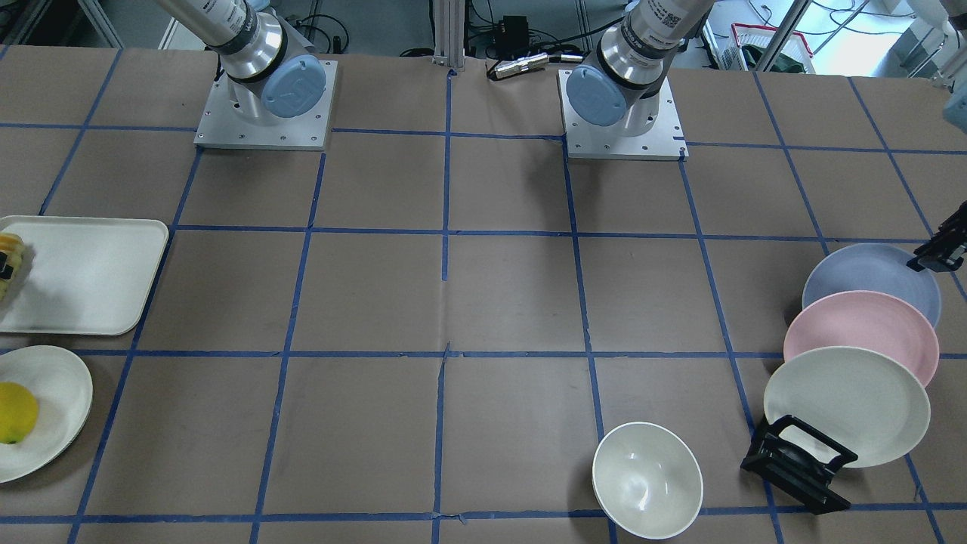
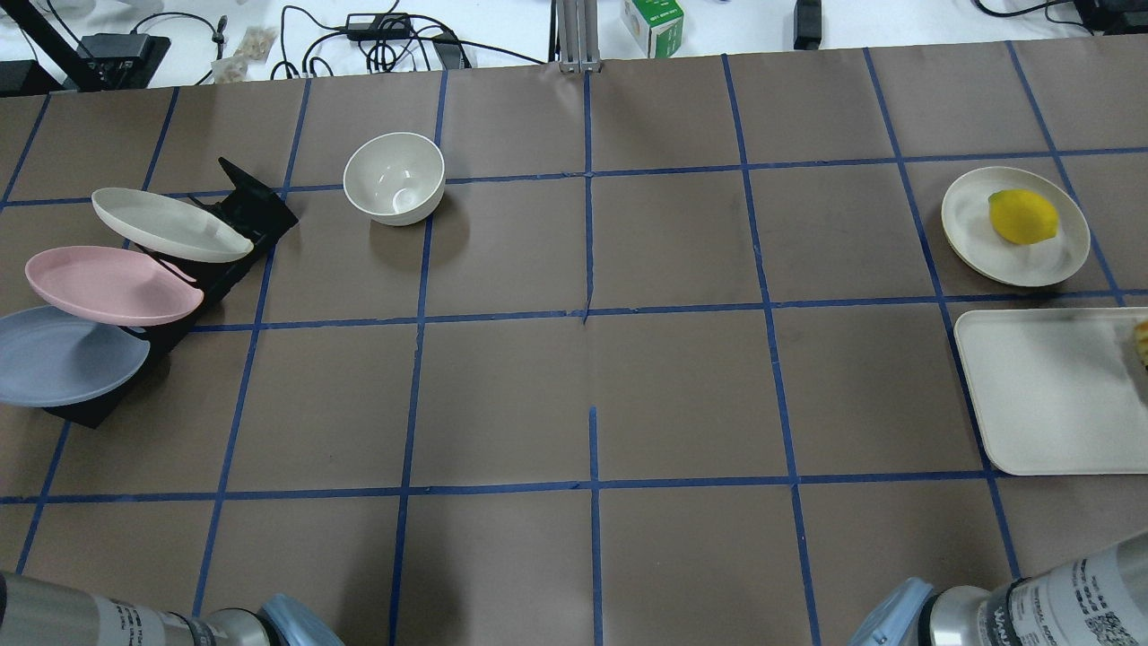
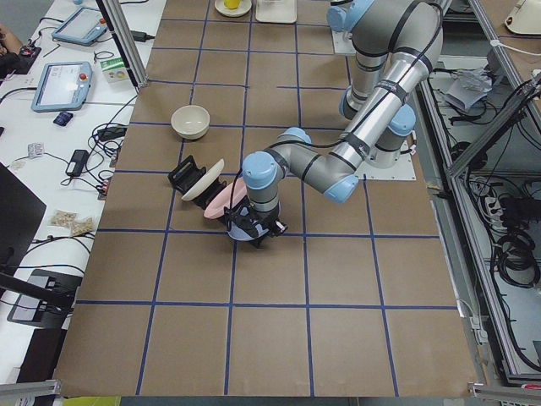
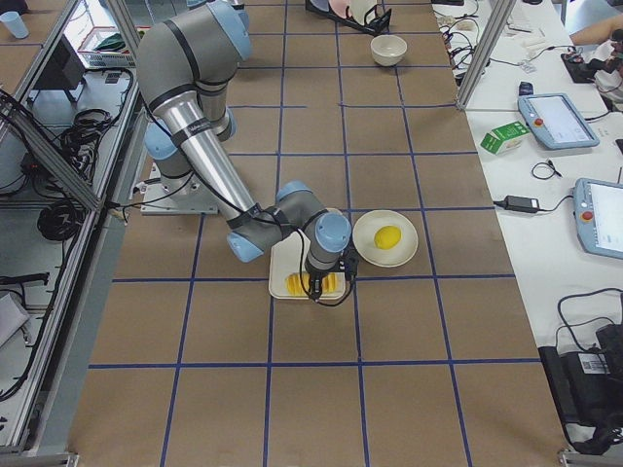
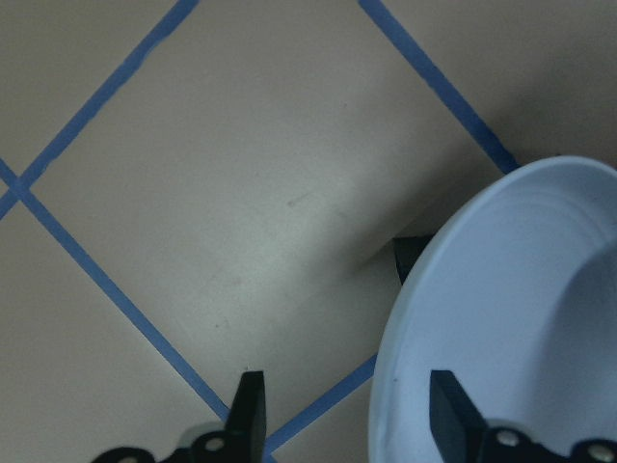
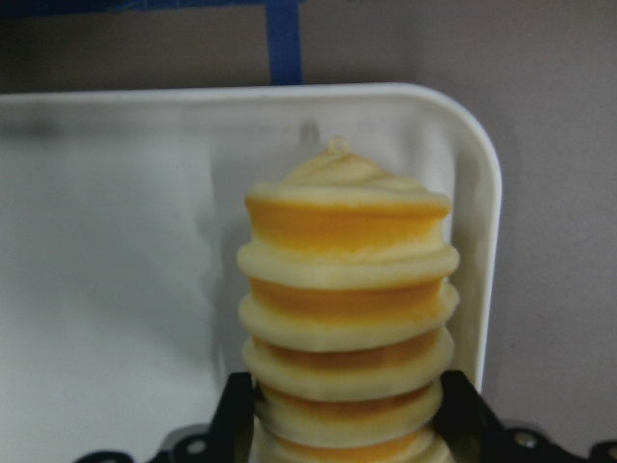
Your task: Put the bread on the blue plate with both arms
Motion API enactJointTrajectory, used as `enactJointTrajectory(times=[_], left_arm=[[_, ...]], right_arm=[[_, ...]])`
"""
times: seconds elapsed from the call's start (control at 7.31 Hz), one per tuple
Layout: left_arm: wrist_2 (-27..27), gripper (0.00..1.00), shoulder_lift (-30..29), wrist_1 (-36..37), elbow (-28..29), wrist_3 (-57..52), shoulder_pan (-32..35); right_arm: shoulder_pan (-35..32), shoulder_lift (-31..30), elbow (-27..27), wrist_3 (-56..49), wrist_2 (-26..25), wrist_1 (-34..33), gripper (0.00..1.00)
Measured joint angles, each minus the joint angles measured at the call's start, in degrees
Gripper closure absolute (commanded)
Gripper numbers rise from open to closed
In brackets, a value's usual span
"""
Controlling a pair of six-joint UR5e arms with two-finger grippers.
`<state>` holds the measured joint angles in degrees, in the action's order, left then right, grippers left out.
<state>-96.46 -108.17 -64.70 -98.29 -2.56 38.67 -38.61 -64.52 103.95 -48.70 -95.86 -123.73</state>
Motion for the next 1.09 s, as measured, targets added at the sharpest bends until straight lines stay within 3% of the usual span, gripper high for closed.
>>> enactJointTrajectory(times=[0.14,0.68,1.09], left_arm=[[0.0,0.98,0.1,-0.9,0.1,0.0,0.0],[-0.1,1.00,1.0,-2.8,0.2,0.0,-0.1],[-1.1,1.00,2.2,-6.3,2.6,-0.2,-0.4]], right_arm=[[0.0,0.0,0.0,0.7,-0.3,0.4,1.00],[-3.2,-2.4,-0.7,1.4,-0.6,2.4,1.00],[-9.0,-12.3,-1.6,9.4,-0.3,15.7,1.00]])
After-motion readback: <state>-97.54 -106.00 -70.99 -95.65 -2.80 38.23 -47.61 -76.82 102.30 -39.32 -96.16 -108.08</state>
